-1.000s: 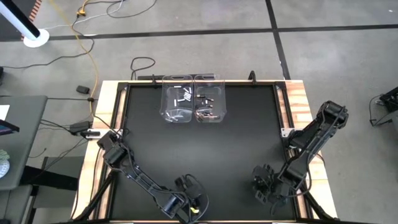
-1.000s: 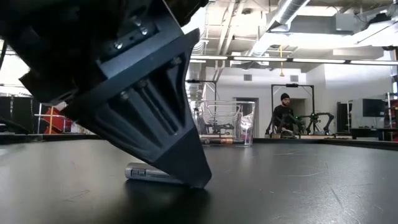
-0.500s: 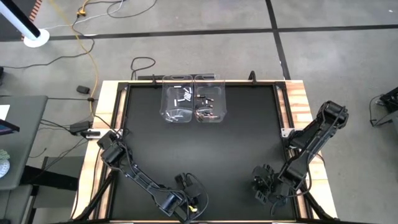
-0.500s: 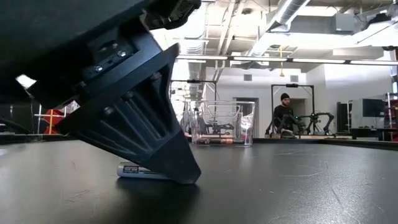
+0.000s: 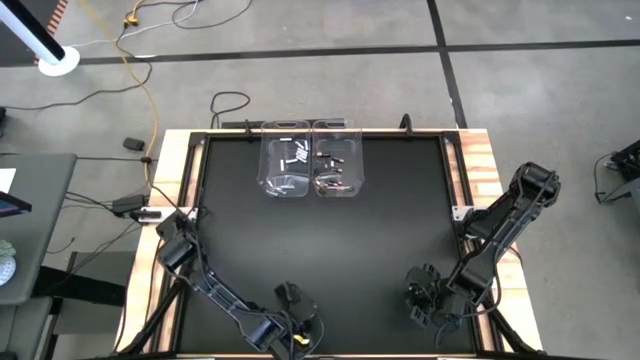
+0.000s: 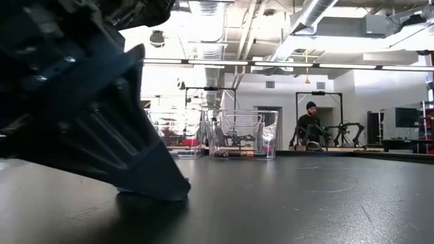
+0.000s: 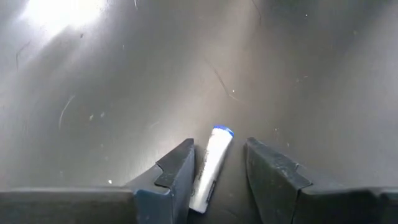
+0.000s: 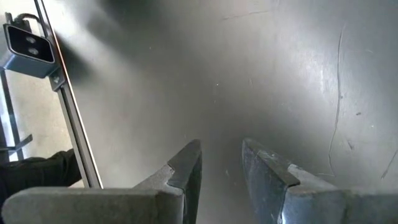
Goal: Sort batteries
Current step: Put the white battery into the left transparent bin
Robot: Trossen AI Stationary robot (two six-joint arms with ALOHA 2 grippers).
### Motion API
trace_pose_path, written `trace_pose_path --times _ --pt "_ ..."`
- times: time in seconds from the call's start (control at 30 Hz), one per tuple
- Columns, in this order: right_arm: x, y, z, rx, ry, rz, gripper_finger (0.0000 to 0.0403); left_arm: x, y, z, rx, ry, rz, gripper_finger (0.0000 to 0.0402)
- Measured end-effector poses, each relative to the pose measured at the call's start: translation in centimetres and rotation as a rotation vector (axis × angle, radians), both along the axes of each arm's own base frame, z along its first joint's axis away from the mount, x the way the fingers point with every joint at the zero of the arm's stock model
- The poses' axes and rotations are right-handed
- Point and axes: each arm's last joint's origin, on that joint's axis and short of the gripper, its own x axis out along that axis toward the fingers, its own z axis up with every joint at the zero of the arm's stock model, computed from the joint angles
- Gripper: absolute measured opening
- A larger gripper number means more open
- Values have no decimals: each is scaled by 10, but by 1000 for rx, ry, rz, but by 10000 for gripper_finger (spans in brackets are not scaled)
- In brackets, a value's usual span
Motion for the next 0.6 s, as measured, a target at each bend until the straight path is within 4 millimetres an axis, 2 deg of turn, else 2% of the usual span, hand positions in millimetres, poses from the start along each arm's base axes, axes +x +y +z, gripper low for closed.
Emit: trace_pose_path --times 0.27,0.6 --pt "0 0 0 -3 -1 2 133 -3 -2 0 16 9 -21 113" --pt "0 1 0 3 -8 3 133 3 1 1 76 61 -127 25"
